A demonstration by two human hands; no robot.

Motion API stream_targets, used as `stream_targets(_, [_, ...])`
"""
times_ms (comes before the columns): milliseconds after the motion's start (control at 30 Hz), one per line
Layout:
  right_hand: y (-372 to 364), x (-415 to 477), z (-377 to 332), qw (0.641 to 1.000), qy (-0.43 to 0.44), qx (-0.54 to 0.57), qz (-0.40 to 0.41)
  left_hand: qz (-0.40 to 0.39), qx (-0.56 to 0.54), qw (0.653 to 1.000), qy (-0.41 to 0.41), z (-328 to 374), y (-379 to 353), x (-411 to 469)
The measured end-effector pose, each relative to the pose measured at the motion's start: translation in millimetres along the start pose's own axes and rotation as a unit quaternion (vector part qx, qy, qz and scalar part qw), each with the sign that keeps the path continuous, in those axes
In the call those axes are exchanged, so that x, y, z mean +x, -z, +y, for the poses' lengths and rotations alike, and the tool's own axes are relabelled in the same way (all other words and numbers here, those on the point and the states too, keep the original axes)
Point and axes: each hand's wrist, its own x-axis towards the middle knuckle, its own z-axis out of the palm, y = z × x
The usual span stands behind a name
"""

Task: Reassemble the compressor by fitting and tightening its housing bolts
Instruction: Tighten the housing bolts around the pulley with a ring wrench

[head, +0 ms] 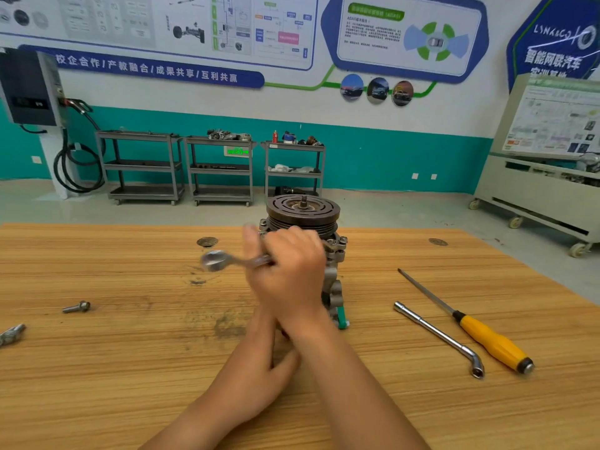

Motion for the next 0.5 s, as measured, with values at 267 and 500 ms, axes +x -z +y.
stream_targets(267, [84, 94, 71, 0.661, -0.402, 0.586, 0.243, -0.065, 0.029, 0.996, 0.058, -8, -1, -3])
stream_targets(500, [59, 59, 109, 0.525, -0.603, 0.555, 0.229, -0.068, 0.007, 0.996, 0.06, -7, 0, -3])
